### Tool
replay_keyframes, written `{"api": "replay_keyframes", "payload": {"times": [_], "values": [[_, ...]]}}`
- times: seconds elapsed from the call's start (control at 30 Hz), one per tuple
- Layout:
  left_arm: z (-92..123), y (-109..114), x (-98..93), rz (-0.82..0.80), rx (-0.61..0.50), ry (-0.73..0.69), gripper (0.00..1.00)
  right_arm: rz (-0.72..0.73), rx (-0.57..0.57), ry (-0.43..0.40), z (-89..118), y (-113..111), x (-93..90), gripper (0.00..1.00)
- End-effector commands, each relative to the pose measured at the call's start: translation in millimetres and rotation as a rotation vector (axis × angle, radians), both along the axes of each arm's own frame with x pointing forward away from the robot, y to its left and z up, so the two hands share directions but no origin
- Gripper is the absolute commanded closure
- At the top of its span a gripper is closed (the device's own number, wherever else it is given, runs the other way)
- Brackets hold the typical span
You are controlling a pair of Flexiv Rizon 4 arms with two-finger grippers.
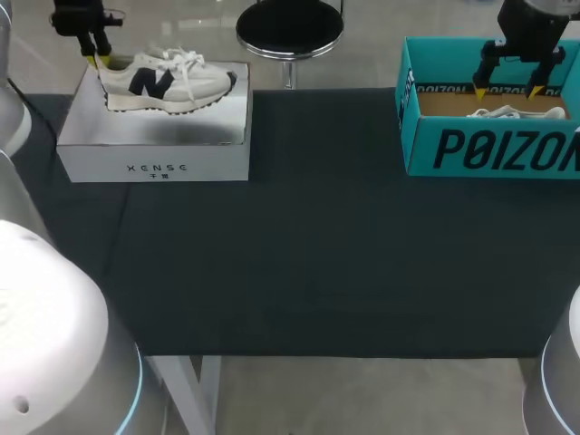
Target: Take the shoe out of the shoebox, open the shoe tongue, remove and reinsert the insole, then place the shoe into the shoebox
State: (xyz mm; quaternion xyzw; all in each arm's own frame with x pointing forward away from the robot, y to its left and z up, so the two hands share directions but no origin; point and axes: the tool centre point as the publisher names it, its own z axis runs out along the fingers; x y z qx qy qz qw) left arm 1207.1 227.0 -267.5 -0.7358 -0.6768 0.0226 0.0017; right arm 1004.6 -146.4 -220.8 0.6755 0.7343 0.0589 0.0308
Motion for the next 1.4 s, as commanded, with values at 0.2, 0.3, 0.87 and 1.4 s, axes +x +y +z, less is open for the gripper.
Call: {"api": "replay_keyframes", "payload": {"times": [0.2, 0.3, 0.87, 1.4], "values": [[97, -29, -90.3, -0.064, 0.039, -0.148, 1.00, 0.000, 0.001, -0.001, 0, 0, 0.0, 0.00], [111, -49, -127.9, -0.090, 0.040, -0.169, 1.00, 0.000, 0.001, -0.001, 0, 0, 0.0, 0.00], [96, -178, -328.0, -0.064, 0.065, -0.231, 1.00, 0.000, 0.001, -0.001, 0, 0, 0.0, 0.00], [50, -252, -412.4, 0.033, 0.134, -0.384, 1.00, 0.000, 0.001, -0.001, 0, 0, 0.0, 0.00]]}}
